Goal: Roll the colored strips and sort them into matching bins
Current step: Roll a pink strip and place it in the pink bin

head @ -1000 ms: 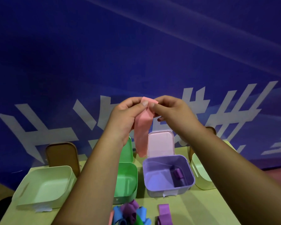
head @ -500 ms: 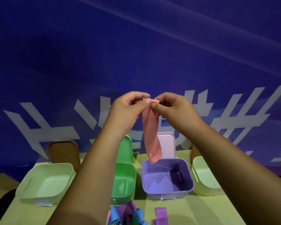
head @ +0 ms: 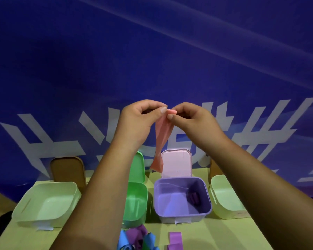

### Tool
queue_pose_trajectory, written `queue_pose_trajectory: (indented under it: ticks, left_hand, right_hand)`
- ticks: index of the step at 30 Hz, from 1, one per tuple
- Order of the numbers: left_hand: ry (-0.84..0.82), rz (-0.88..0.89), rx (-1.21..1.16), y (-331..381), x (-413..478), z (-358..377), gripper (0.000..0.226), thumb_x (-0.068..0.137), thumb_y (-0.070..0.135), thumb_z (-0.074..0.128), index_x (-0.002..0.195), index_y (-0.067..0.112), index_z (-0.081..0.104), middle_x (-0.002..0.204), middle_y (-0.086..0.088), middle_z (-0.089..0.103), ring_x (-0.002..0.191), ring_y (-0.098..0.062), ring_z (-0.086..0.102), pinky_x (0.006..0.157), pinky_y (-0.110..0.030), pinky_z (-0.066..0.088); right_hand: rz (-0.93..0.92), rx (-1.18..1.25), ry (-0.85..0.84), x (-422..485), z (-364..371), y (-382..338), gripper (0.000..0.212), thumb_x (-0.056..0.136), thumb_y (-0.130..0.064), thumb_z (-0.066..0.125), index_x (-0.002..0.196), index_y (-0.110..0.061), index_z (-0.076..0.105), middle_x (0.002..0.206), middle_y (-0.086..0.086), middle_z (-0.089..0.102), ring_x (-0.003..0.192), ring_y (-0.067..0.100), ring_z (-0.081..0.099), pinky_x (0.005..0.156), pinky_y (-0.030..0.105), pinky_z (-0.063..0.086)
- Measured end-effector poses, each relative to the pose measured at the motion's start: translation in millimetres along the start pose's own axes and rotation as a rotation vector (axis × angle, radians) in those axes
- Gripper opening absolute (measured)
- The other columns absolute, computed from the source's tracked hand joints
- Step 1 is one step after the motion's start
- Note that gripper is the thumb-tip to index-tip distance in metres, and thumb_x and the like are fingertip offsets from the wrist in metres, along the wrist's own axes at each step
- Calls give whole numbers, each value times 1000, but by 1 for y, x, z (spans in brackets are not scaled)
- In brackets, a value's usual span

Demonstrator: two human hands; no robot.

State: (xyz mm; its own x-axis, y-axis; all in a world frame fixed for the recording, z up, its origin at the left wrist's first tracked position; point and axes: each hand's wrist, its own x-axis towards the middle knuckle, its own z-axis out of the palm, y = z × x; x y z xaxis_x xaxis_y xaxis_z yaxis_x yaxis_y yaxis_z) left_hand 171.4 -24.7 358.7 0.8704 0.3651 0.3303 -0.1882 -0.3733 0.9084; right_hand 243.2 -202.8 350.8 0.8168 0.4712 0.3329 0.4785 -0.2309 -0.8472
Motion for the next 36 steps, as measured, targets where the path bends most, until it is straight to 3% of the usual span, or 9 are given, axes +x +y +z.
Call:
queue_pose_trajectory:
  ticks: [5, 11, 16, 20, 23, 26, 30, 33, 36]
  left_hand:
    - [16, 12, -46, -7, 1, 1, 23, 97, 35, 81, 119, 37, 77, 108, 9, 78, 108, -12, 74, 95, -39, 64]
    - [-118, -303, -49, -47, -10, 15, 67, 68, 62, 91, 121, 28, 67, 114, 3, 75, 106, -16, 74, 96, -47, 63]
    - [-371, -520, 114, -101, -35, 52, 55, 75, 37, 94, 119, 24, 65, 106, 2, 79, 95, -21, 77, 88, -46, 63]
    - [-231, -622, 148, -138, -41, 80, 30, 81, 30, 82, 107, 20, 70, 88, -7, 74, 77, -29, 66, 69, -41, 58]
    - [-219, -694, -94, -149, -44, 87, 11, 97, 11, 73, 103, 14, 64, 90, -14, 66, 71, -27, 60, 61, -33, 53]
    - [-183, -641, -230, -155, -45, 88, 22, 94, -11, 70, 105, 7, 66, 98, -16, 70, 84, -29, 70, 71, -35, 60]
    - [-166, -607, -376, -144, -47, 82, 42, 85, -21, 67, 120, 2, 69, 107, -21, 78, 96, -31, 72, 90, -45, 60]
    - [-256, -566, -479, -141, -47, 74, 38, 93, -14, 64, 127, 3, 69, 120, -25, 76, 105, -33, 74, 98, -51, 58]
    - [-397, -523, -431, -139, -48, 65, 30, 93, 0, 77, 122, 9, 75, 112, -13, 80, 101, -26, 76, 90, -40, 60]
  right_hand:
    - [-11, 23, 22, 1, -2, -8, 8, 105, -32, 68, 105, -31, 76, 92, -14, 77, 89, 1, 72, 73, 13, 57]
    - [15, -2, 99, 2, -4, -7, 8, 104, -32, 68, 99, -32, 74, 90, -14, 75, 87, 7, 71, 73, 27, 62]
    - [88, 32, 229, 2, -1, 4, 10, 106, -36, 64, 100, -31, 71, 92, -11, 75, 89, 10, 75, 81, 37, 68]
    - [183, 107, 300, 1, 1, 12, 10, 108, -32, 62, 108, -25, 69, 95, -7, 76, 88, 14, 77, 74, 37, 69]
    - [219, 137, 348, 3, 0, 18, 9, 108, -30, 62, 106, -24, 68, 92, -8, 76, 84, 12, 78, 66, 32, 67]
    - [237, 112, 376, 4, -3, 26, 9, 108, -30, 61, 104, -25, 67, 91, -9, 75, 82, 11, 78, 61, 24, 63]
    - [257, 61, 410, 6, -6, 39, 9, 107, -32, 60, 101, -31, 66, 95, -8, 75, 88, 14, 77, 73, 36, 68]
    - [293, 53, 429, 8, -8, 44, 10, 106, -35, 59, 102, -31, 67, 97, -6, 75, 91, 17, 76, 80, 46, 68]
    - [316, 107, 417, 9, -11, 46, 9, 107, -32, 59, 106, -28, 67, 101, -5, 74, 94, 17, 77, 78, 41, 69]
